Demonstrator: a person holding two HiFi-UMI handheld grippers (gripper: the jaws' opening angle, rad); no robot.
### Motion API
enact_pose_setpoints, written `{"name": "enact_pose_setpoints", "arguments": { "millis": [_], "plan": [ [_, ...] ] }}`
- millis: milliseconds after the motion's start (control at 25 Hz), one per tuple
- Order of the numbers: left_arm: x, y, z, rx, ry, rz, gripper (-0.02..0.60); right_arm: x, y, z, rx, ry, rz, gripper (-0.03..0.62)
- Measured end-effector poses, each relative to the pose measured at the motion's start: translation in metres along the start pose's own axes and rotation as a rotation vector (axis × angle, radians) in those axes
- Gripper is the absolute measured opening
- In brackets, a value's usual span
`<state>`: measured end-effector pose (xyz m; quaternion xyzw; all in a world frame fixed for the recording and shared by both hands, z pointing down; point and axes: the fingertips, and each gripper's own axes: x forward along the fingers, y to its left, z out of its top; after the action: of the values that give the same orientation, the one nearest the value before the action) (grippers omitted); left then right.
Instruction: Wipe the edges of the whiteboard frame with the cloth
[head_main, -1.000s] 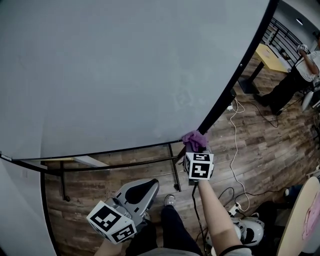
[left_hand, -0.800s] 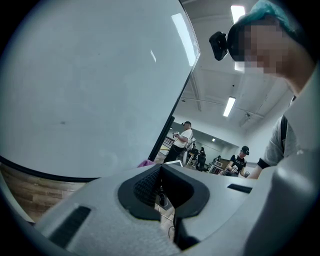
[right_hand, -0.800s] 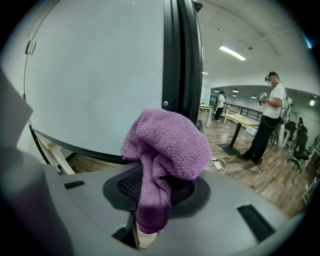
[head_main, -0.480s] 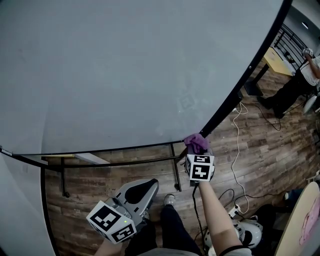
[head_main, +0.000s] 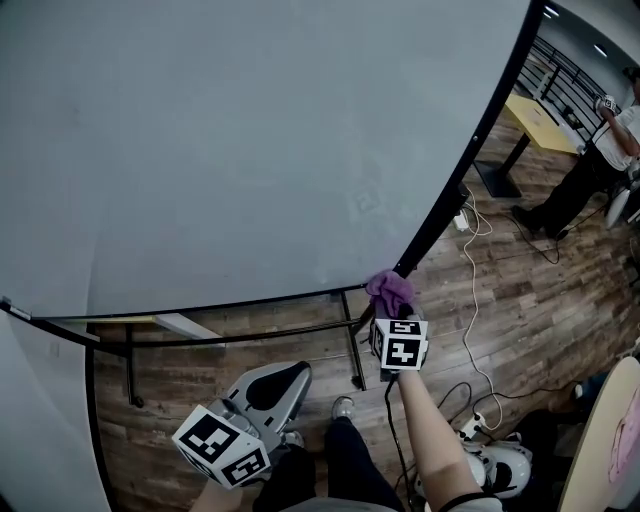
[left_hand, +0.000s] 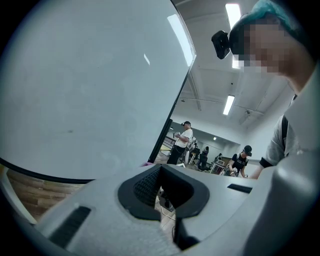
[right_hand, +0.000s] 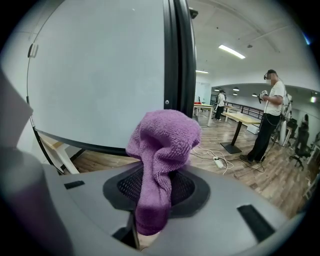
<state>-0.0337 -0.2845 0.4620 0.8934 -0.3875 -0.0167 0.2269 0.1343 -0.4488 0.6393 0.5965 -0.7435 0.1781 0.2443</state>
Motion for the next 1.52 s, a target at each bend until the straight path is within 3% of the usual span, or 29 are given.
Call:
{"name": "enact_pose_setpoints", "arguments": {
  "millis": [720,1520],
  "plan": [
    [-0.045,-0.011,0.018,0.111,-0.042,-0.025,0.017,-0.142,0.042,0.030,0.001,-0.219,0.037,0.109],
    [-0.095,-0.050,0.027,0.239,-0.097,-0.086,0.017,-0.319,0.103,0.055,0.022,-0.455,0.100,0.109]
  ]
}}
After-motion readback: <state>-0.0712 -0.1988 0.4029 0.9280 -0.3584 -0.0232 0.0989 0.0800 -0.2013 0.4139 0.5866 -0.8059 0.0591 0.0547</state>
